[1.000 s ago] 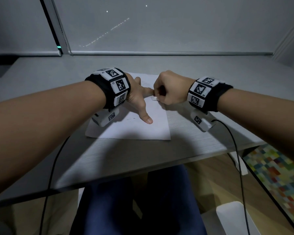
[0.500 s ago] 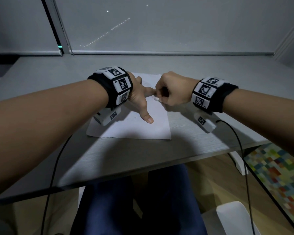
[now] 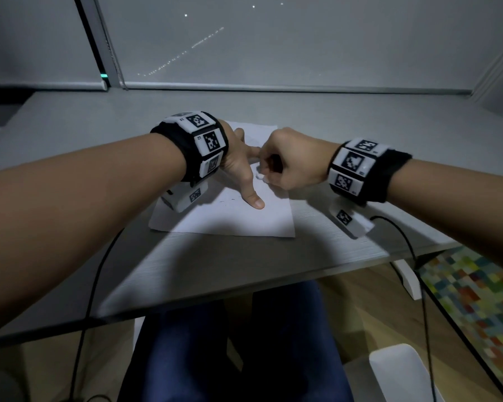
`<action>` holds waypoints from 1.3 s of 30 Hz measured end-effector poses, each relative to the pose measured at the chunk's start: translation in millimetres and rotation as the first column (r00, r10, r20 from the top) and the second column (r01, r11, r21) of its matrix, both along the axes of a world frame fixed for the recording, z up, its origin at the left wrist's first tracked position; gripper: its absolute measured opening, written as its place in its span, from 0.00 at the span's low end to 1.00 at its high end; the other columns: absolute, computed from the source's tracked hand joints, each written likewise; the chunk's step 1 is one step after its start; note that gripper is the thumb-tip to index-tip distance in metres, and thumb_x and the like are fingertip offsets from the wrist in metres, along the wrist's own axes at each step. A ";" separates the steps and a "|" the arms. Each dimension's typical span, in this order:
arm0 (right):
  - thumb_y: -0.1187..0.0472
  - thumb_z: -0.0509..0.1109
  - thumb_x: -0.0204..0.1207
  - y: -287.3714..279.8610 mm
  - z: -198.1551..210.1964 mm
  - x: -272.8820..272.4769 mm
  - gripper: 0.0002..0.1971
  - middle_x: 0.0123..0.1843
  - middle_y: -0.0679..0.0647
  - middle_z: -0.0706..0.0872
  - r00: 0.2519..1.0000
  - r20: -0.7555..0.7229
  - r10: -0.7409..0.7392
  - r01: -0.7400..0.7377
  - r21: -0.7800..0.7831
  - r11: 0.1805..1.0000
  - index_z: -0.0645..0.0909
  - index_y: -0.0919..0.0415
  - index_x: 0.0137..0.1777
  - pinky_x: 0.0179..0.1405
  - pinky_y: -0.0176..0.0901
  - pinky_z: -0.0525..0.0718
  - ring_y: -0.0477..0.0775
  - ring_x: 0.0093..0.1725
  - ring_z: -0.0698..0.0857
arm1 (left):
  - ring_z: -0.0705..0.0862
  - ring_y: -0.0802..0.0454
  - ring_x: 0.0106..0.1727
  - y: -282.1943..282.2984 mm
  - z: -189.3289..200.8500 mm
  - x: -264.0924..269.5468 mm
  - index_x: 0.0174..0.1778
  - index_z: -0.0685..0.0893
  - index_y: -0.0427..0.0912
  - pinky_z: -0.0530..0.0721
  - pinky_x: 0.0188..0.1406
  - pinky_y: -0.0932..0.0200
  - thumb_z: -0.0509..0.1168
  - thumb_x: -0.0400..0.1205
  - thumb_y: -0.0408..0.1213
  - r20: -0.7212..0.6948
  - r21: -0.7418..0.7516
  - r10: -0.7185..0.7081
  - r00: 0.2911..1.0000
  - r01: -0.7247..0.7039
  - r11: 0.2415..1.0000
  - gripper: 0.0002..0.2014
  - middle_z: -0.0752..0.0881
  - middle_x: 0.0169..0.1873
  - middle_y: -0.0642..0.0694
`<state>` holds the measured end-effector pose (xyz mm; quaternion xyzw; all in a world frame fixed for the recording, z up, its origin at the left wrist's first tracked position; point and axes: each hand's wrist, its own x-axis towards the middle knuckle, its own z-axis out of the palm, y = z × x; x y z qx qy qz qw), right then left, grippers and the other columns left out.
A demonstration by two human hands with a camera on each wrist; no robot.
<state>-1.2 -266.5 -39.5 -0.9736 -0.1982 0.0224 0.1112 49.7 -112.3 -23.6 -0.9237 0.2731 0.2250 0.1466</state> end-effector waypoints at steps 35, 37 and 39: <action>0.61 0.77 0.75 -10.0 -0.2 24.6 0.04 0.34 0.50 0.88 0.999 0.027 -0.026 0.027 -0.055 0.998 0.89 0.62 0.42 0.39 0.46 0.89 0.53 0.34 0.87 | 0.71 0.44 0.81 19.8 -12.9 19.5 0.82 0.69 0.73 0.73 0.78 0.33 0.66 0.53 0.88 0.040 -0.277 -0.129 0.991 0.136 0.951 0.57 0.71 0.80 0.56; 0.62 0.77 0.75 -7.5 0.7 19.1 0.05 0.32 0.47 0.87 0.999 -0.012 0.033 -0.033 -0.025 0.999 0.89 0.63 0.41 0.35 0.37 0.84 0.43 0.31 0.85 | 0.68 0.45 0.82 20.7 -13.0 19.1 0.78 0.70 0.77 0.72 0.78 0.31 0.68 0.53 0.88 0.022 -0.276 -0.106 0.994 0.108 0.955 0.53 0.68 0.81 0.60; 0.61 0.77 0.75 -3.5 2.4 13.5 0.05 0.30 0.46 0.86 0.996 -0.053 0.071 -0.071 0.005 0.997 0.89 0.61 0.39 0.33 0.30 0.81 0.40 0.28 0.82 | 0.66 0.46 0.83 21.0 -12.8 18.6 0.75 0.71 0.79 0.71 0.79 0.31 0.70 0.56 0.86 0.014 -0.278 -0.086 0.996 0.087 0.957 0.49 0.66 0.82 0.62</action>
